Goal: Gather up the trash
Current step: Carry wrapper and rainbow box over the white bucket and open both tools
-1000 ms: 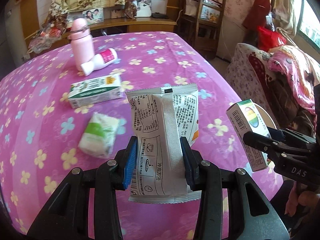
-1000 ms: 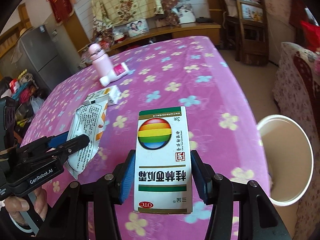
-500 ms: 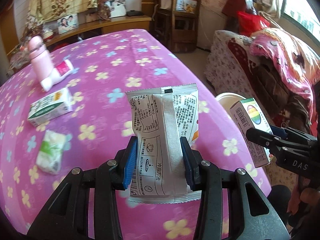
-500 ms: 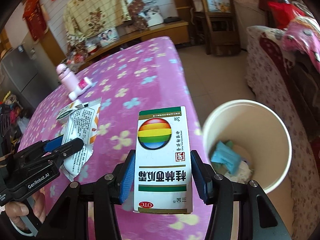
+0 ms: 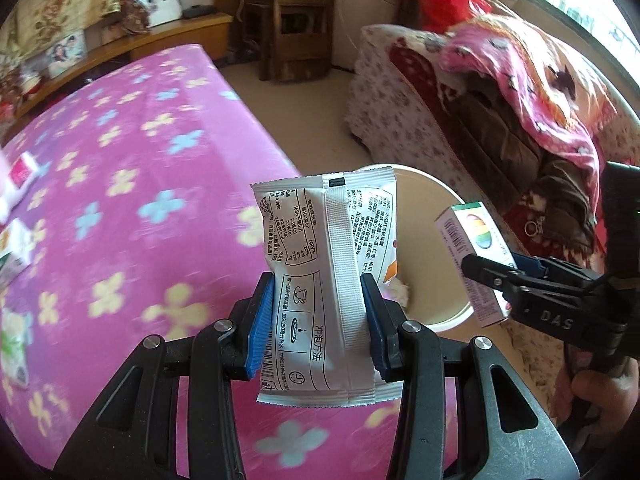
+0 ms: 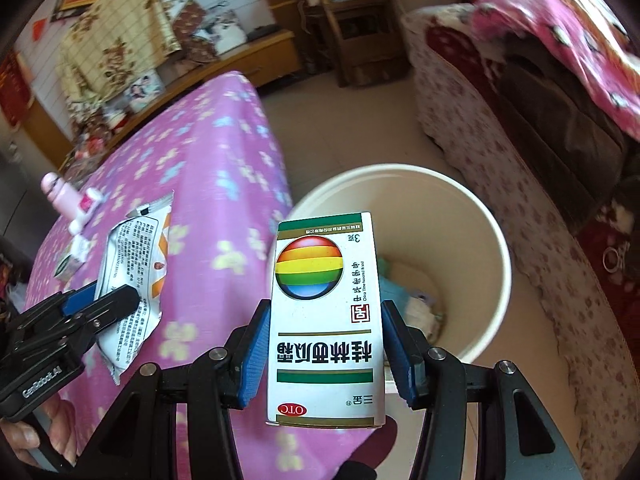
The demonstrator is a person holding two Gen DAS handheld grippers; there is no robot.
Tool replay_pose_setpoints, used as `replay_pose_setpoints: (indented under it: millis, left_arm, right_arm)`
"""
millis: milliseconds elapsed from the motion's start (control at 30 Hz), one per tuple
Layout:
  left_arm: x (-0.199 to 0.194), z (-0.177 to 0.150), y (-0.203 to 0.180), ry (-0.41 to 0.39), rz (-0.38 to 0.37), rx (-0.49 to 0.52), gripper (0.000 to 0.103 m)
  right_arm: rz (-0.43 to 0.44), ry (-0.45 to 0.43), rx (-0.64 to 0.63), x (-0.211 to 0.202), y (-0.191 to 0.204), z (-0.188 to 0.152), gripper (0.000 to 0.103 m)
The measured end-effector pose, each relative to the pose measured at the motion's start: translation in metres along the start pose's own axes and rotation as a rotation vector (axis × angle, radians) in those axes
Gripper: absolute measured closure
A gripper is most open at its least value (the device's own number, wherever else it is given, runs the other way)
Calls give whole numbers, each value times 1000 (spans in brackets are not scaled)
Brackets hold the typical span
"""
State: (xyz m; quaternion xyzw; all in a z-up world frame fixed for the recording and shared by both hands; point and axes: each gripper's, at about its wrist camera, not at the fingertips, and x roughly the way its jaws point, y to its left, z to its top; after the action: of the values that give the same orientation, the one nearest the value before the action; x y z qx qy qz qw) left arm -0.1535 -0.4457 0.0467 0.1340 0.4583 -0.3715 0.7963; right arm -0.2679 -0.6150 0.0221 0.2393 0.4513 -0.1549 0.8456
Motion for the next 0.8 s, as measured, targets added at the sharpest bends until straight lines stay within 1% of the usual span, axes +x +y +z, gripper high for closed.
replay_pose_setpoints:
  millis: [133, 267, 333, 400, 467, 500, 567, 633, 800]
  left_arm:
    - [19, 7, -19, 23, -17, 23, 62]
    - [31, 11, -30, 32, -24, 36, 59]
    - [35, 14, -32, 34, -48, 31, 58]
    - [37, 15, -33, 33, -69, 29, 56]
    - [38, 15, -34, 31, -90, 21, 54]
    - [38, 14, -33, 31, -98, 14, 51]
    - [38, 14, -30, 33, -114, -1, 48]
    - [37, 13, -28, 33, -118, -10, 48]
    - [32, 12, -24, 25, -101, -11, 48]
  right_arm:
    - [-21, 22, 42, 13, -23, 0, 52]
    - [-42, 40, 78, 23, -40, 1, 51]
    - [-61, 46, 90, 26, -44, 2, 50]
    - [-71, 52, 98, 28, -47, 2, 49]
    - [-63, 56, 106, 29, -49, 2, 43]
    - [-58, 56, 111, 28, -48, 1, 40]
    - [-58, 51, 115, 27, -49, 1, 40]
    - [-53, 49, 118, 27, -49, 1, 40]
    - [-38, 51, 126, 25, -46, 0, 40]
